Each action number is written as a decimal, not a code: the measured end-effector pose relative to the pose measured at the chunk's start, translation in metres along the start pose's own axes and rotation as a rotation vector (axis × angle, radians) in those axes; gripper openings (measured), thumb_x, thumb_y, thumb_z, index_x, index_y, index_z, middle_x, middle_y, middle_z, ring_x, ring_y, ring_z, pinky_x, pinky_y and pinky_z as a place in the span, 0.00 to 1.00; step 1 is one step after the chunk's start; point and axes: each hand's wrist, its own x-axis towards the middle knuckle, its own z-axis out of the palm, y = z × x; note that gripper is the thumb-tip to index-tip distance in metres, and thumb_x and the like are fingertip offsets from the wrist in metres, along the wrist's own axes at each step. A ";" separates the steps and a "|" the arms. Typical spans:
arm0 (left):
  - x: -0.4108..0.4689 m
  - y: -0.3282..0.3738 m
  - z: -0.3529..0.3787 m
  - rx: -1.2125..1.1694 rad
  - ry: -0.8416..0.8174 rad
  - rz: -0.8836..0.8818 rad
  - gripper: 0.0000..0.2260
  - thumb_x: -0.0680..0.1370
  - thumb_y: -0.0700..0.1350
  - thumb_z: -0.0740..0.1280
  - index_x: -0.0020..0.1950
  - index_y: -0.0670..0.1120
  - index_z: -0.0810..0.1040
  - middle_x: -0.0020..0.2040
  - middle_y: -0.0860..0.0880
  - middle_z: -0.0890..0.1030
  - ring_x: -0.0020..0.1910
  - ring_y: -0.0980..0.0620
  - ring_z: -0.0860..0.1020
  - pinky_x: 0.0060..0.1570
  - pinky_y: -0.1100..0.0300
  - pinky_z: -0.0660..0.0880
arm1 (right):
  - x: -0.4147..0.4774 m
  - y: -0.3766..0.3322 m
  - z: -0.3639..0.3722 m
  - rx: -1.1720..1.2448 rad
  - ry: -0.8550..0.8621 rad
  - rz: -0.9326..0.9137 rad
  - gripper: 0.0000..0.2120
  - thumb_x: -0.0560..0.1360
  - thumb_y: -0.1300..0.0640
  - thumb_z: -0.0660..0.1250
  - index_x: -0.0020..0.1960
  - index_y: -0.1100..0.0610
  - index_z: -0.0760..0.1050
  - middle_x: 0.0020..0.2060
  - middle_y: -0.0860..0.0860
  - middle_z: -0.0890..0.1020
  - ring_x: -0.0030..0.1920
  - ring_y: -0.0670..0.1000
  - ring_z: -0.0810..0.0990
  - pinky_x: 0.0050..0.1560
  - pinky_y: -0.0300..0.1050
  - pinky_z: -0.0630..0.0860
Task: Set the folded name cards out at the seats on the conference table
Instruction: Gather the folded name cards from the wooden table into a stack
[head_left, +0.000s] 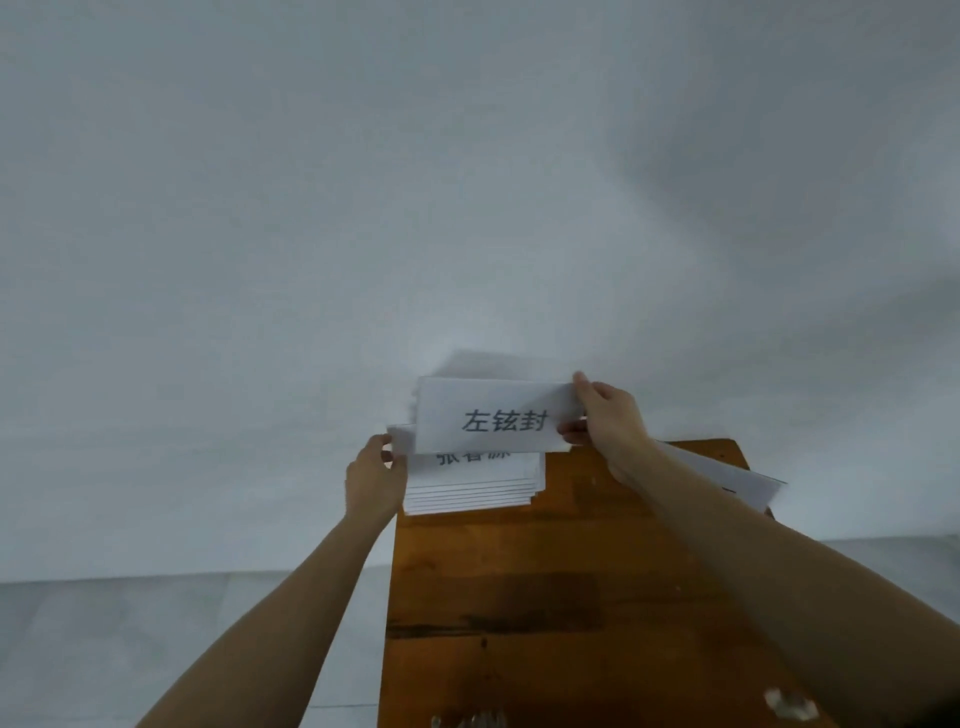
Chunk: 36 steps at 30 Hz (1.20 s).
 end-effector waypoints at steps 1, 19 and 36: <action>-0.001 -0.001 -0.001 -0.031 -0.042 -0.015 0.18 0.80 0.42 0.63 0.69 0.42 0.70 0.62 0.42 0.79 0.58 0.43 0.78 0.56 0.51 0.76 | 0.002 0.002 0.012 -0.032 -0.011 -0.004 0.15 0.81 0.45 0.58 0.47 0.56 0.74 0.46 0.57 0.82 0.39 0.54 0.82 0.43 0.49 0.84; -0.025 -0.048 0.015 0.193 -0.359 -0.173 0.08 0.76 0.43 0.63 0.46 0.40 0.79 0.42 0.43 0.82 0.38 0.47 0.80 0.41 0.54 0.79 | 0.019 0.036 0.009 -1.034 0.084 -0.174 0.27 0.80 0.37 0.52 0.41 0.57 0.76 0.37 0.54 0.80 0.38 0.54 0.79 0.39 0.47 0.76; -0.075 0.091 0.152 0.411 -0.171 0.506 0.18 0.78 0.44 0.65 0.68 0.46 0.72 0.61 0.48 0.78 0.58 0.48 0.77 0.56 0.55 0.75 | 0.060 0.137 -0.237 -0.487 0.383 0.393 0.28 0.76 0.39 0.64 0.52 0.66 0.78 0.37 0.59 0.82 0.34 0.57 0.81 0.38 0.49 0.80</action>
